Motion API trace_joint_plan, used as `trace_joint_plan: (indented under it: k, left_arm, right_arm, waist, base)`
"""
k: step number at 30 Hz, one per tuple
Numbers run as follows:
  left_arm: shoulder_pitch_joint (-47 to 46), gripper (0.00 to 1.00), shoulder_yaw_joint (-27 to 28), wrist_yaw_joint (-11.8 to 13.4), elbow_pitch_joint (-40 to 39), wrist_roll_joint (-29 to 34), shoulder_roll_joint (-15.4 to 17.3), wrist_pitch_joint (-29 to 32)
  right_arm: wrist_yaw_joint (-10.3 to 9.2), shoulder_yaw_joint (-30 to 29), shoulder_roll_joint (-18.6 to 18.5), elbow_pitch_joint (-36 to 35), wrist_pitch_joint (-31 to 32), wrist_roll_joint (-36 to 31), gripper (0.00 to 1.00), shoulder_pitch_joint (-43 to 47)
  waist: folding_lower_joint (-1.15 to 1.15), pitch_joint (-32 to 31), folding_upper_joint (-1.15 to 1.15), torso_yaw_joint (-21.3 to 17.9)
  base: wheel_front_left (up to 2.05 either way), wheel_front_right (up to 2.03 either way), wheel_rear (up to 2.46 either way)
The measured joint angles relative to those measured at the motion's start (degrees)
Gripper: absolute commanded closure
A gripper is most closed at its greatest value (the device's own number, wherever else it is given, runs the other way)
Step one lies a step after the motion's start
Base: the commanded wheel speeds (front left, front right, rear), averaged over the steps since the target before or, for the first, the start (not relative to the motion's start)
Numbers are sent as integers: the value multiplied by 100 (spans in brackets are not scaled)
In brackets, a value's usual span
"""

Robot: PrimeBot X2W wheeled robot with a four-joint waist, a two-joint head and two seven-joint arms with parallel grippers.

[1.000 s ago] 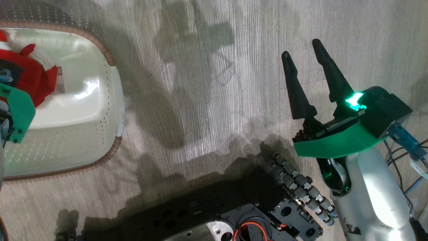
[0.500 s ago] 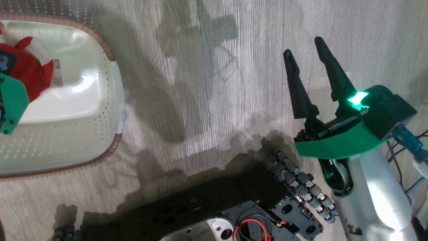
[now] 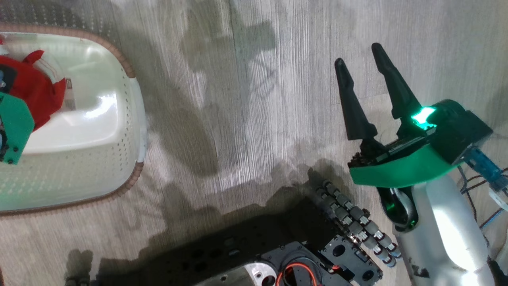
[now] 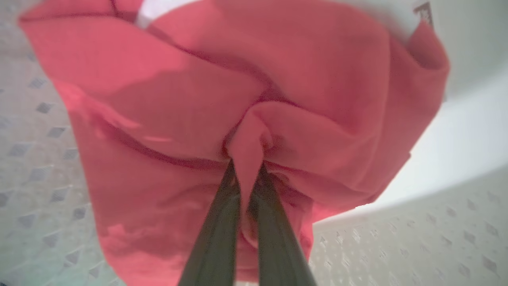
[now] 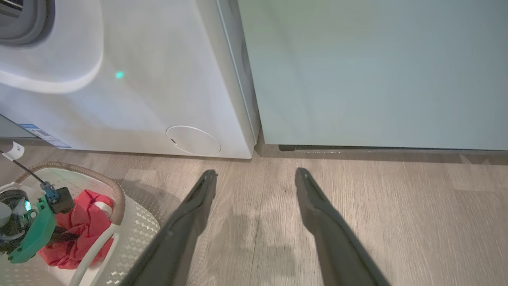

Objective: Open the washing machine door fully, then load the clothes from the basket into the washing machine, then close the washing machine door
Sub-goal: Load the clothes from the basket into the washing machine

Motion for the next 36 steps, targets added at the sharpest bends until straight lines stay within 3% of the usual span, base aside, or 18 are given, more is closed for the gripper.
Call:
trace_joint_plan:
  k: [10,23,30,36]
  left_arm:
    - [342,100,45,58,3,-204,-162,-391]
    - [914,100,181,309,13,-667,-548,-1132]
    - [1179,100,260,310,3,-862,-818,-1704]
    - [1372,100,307,341,-258,-1062,-982,-1819]
  right_arm:
    - [0,-37,0,232,0,32,0,-98]
    - [0,-100,0,491,0,-77,0,74]
    - [0,-175,-1,667,0,-127,0,260]
    - [0,-209,-1,811,0,-187,0,302]
  waist:
    - [0,-451,0,28]
    - [0,-1601,0,155]
    - [-1,-2246,0,320]
    - [-1,-2744,0,497]
  base:
    - [0,0,0]
    - [0,0,0]
    - [0,0,0]
    - [0,0,0]
